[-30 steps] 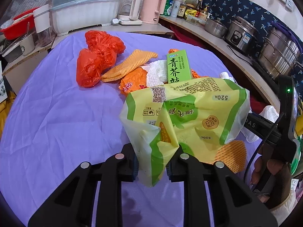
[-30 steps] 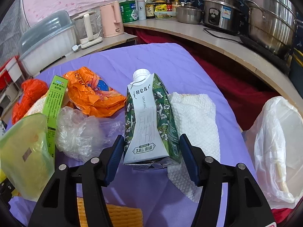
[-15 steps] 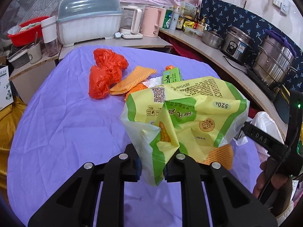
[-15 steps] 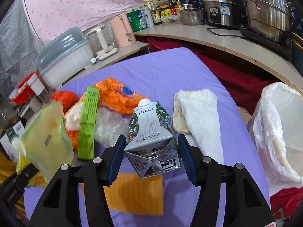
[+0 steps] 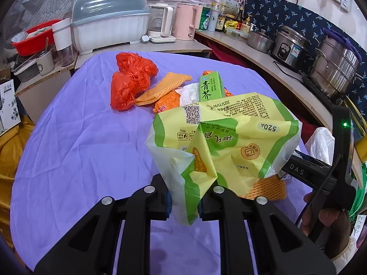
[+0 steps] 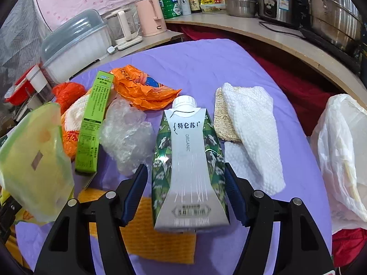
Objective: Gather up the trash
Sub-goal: 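Carry the carton in the right gripper while the left carries the snack bag toward the white bin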
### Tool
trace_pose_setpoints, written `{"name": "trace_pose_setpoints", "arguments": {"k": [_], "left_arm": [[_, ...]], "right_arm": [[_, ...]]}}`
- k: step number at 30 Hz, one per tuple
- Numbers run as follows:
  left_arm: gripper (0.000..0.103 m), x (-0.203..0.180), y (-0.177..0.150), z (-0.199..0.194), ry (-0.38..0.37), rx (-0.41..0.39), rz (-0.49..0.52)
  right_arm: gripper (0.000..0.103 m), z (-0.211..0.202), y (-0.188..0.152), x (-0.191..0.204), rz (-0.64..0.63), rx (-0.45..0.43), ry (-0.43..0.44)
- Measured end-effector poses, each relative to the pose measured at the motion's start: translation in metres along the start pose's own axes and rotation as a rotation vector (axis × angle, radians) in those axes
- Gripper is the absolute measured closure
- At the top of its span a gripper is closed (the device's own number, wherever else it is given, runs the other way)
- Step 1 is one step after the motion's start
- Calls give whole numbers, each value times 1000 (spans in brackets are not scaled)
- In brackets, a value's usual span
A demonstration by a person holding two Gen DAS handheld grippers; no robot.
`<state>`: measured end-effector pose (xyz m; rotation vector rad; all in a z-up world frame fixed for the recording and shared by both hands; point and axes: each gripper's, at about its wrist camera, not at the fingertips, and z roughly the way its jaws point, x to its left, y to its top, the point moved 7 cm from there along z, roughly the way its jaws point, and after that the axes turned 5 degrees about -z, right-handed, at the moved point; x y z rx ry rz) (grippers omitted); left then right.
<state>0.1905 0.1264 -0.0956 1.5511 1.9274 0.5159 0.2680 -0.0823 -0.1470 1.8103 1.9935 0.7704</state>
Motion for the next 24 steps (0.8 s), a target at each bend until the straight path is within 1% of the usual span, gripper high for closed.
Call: {"name": "trace_pose_setpoints", "arguments": {"k": [1,6,13,15,18,21,24], "left_arm": [[88,0,2,2,3,-1,1],[88,2,7,3,0,-5,-6],[88,-9,15,-16,-23,-45,7],[88,-16,17,-25,-34,-57,15],[88,-30,19,-37,-48,-82,38],[88,-50,20,-49,-71,-99,62],[88,-77,17,-58,-98,-111,94]], "right_arm": [[48,1,1,-1,7,0,5],[49,-11,6,-3,35,-45,25],[49,-58,18,-15,86,-161,37],[49,-71,20,-18,95,-183,37],[49,-100,20,-28,122,-237,38],[49,-123,18,-40,142,-275,30],[49,-149,12,-61,166,-316,6]]}}
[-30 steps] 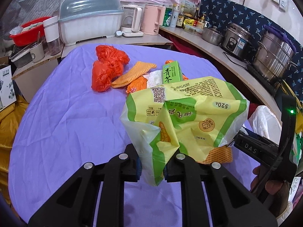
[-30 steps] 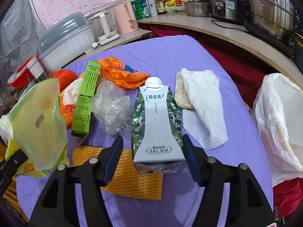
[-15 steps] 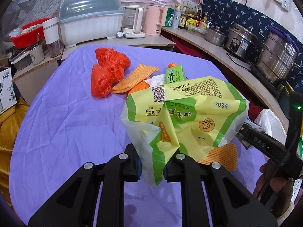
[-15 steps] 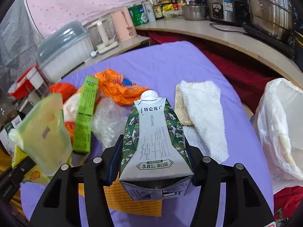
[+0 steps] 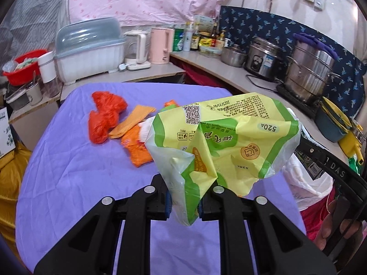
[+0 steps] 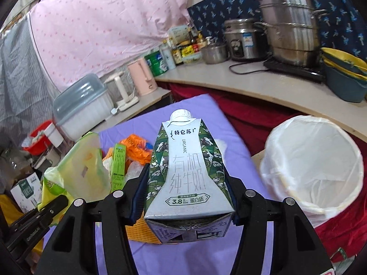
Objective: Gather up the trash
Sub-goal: 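Carry the carton in the right gripper while the left carries the snack bag toward the white bin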
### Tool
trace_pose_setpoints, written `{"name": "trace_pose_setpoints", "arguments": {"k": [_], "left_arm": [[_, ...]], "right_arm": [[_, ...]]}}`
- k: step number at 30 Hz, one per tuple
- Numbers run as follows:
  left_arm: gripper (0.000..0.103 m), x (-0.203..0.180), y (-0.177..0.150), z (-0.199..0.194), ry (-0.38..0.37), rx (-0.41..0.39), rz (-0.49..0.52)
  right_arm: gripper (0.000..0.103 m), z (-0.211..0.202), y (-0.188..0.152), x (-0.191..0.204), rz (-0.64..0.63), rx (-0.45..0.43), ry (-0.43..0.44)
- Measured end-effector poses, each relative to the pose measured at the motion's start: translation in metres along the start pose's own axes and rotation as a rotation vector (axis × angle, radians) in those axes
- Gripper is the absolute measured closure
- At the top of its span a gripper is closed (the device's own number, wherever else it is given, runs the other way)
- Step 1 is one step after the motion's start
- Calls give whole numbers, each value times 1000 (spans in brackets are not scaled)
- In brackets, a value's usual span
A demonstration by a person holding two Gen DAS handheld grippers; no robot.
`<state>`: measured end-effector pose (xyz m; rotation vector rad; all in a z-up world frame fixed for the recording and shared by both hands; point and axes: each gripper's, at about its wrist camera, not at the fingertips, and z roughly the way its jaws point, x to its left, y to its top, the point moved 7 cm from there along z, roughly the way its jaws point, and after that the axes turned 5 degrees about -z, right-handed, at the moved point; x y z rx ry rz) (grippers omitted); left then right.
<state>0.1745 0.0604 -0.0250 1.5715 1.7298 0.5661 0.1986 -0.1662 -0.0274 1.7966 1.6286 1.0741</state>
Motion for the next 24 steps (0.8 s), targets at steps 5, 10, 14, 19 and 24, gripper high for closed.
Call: {"name": "trace_pose_setpoints", "arguments": {"k": [5,10,14,19,24], "left_arm": [[88,-51,2,-7,-56,-13,51],[88,-108,-3,-6,-114,-4,101],[88,-153,-10,0,-158,12,142],[88,-204,-20,12,-207,37,193],[88,-254,-31,33,-243,76,240]], "right_arm": [[49,-31,4,-40,38,-44,-56],[49,-57,1,-94,96,-69,-124],[49,-71,-9,-134,131,-76,-185],[49,-80,-24,-180,178,-67,-250],[49,-86,-34,-216,230,-63,-290]]}}
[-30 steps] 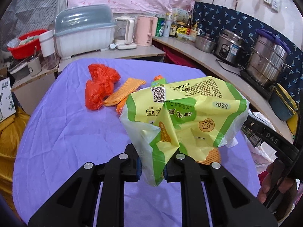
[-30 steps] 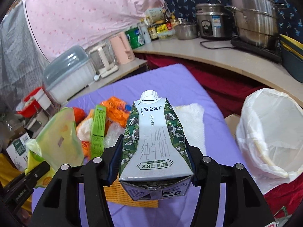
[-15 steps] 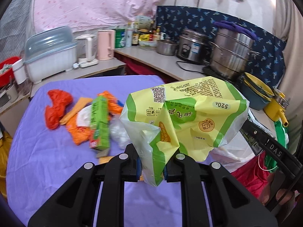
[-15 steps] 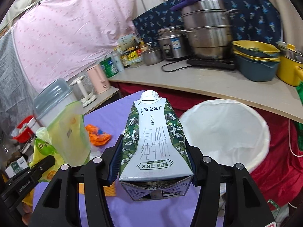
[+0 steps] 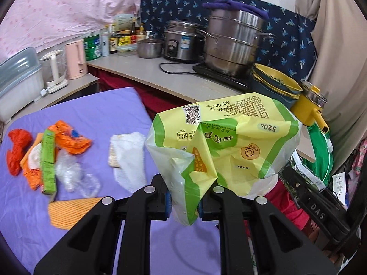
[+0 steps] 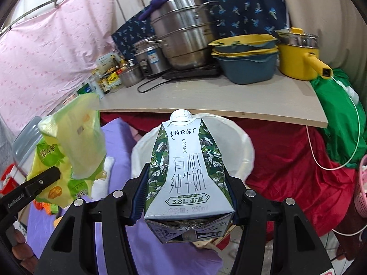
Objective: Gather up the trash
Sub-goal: 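Carry the carton in the right gripper while the left carries the snack bag toward the white bin, then open the left gripper to drop the bag while the right drops the carton into the bin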
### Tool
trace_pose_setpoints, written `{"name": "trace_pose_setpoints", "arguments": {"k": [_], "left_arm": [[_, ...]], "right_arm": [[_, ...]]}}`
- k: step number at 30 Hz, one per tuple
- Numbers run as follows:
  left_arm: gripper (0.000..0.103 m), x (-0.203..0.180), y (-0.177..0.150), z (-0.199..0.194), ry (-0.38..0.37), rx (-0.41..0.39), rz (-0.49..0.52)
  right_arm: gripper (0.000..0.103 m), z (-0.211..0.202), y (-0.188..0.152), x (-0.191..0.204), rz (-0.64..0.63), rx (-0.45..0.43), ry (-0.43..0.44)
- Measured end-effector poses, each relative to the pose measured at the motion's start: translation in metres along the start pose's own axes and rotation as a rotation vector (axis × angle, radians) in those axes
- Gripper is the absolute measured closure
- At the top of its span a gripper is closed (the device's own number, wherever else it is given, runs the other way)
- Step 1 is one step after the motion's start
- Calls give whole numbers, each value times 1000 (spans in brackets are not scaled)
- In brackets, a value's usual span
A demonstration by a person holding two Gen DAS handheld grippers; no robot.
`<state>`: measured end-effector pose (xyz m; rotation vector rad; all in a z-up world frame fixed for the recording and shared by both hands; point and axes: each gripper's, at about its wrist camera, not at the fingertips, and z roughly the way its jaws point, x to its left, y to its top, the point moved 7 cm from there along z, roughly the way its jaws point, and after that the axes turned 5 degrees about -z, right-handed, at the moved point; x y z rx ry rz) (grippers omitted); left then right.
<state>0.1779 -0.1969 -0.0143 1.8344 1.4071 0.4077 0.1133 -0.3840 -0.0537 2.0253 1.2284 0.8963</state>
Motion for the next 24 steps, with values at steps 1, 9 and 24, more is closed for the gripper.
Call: {"name": "trace_pose_setpoints", "arguments": {"k": [1,9,24], "left_arm": [[88,-6,0,7,-6,11,4],[86,-44,-2,69,-38,107,25],[55,-19,14,87,-42,86,-45]], "right_arm": [[48,0,0,-7,9,-2,-8],[48,12,-6,-36,51,19,-37],[48,52,-3,-22,34,58,-12]]}}
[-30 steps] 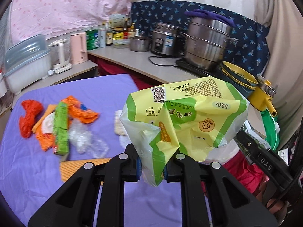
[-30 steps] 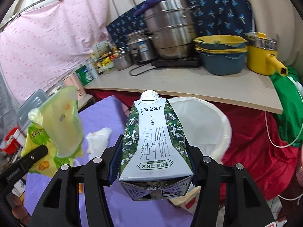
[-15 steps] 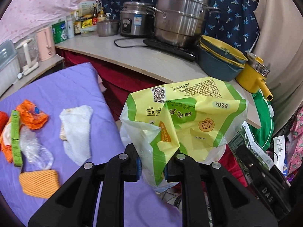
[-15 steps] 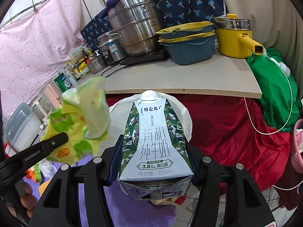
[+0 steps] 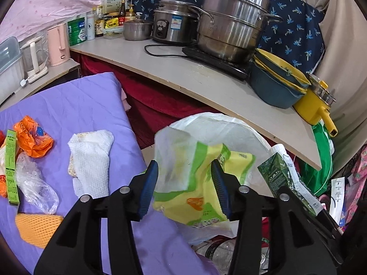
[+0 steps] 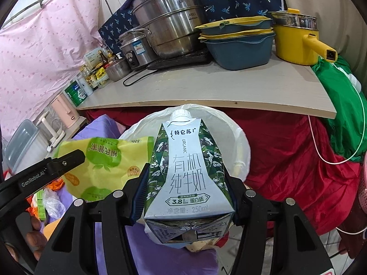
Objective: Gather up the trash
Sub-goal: 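Open the left gripper to drop the bag while the right drops the carton into the bin, then move both open grippers back over the table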
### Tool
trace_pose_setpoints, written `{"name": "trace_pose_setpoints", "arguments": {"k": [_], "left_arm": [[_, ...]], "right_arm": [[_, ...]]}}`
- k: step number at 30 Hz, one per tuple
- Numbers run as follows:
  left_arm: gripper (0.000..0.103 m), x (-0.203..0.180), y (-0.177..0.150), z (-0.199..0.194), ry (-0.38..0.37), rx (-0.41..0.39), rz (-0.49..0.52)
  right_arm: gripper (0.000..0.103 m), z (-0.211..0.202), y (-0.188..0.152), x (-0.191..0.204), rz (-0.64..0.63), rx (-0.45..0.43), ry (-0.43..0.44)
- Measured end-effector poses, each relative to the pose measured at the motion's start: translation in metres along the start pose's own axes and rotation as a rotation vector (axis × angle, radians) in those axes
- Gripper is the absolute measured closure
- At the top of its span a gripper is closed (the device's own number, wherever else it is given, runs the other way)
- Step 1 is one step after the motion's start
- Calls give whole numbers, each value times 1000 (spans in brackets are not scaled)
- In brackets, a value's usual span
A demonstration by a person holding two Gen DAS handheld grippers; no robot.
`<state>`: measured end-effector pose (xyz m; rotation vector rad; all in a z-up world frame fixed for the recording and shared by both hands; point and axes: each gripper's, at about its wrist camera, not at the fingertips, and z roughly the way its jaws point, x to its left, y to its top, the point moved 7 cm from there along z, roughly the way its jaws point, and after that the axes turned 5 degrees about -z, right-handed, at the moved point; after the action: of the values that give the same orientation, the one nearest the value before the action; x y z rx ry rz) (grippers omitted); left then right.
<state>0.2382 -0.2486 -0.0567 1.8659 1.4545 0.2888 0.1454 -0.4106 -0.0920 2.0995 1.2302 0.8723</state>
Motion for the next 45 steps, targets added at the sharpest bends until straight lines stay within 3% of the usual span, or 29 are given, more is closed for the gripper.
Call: {"name": "trace_pose_setpoints", "arguments": {"k": [4,7,13,20,30,32,45], "left_arm": [[42,2,7,-3,-24,-17,-14],[41,-9,10,4,-7,-14,34],[35,-18,18,3,-35,-33,22],[35,-9,21,-7,-9,-58,18],[35,19,19,-17,87,-90,35],[35,23,19,-17,99,-94,35],[34,36,9,-41,120,-110,34]], "right_arm": [[48,7,3,6,-4,5,6],[48,8,4,6,0,3,3],[48,1,11,-4,14,-15,-15],[48,9,9,-1,-2,5,-14],[45,39,13,19,-24,25,0],[38,34,17,24,-27,3,8],[29,-10,17,49,-69,-58,17]]}}
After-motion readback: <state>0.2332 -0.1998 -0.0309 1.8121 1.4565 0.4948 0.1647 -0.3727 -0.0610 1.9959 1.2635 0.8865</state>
